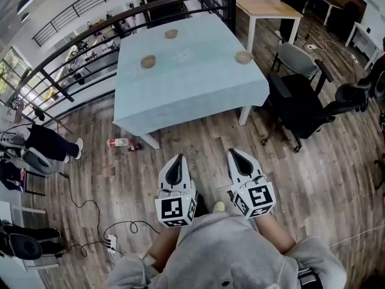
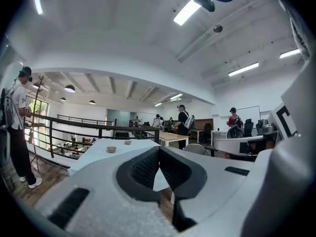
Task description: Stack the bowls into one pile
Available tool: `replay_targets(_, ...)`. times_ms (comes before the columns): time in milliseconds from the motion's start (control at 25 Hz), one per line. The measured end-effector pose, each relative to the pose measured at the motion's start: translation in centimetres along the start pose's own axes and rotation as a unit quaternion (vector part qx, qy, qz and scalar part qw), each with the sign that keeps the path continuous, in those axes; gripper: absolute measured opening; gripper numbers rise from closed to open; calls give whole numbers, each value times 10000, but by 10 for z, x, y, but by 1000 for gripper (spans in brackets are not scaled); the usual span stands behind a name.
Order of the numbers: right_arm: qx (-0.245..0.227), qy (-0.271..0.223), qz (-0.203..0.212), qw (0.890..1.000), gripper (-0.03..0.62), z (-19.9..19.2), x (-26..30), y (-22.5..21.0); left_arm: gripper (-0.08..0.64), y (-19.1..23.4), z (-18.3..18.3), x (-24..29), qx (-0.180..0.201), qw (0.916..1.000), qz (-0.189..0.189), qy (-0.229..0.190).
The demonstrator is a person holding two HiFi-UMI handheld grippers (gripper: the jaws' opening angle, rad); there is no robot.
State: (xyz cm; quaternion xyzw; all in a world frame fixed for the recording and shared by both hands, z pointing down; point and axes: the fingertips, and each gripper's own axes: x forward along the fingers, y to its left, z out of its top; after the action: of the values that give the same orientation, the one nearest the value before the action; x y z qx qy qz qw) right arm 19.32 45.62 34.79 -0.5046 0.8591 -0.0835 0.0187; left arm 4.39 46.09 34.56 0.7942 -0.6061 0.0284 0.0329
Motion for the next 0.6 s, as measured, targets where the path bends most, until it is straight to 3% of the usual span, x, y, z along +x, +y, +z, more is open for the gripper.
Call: replay_targets(600, -198, 38, 44, 9998, 28, -4, 41, -13, 17, 24, 0, 43, -10, 9999, -42, -124)
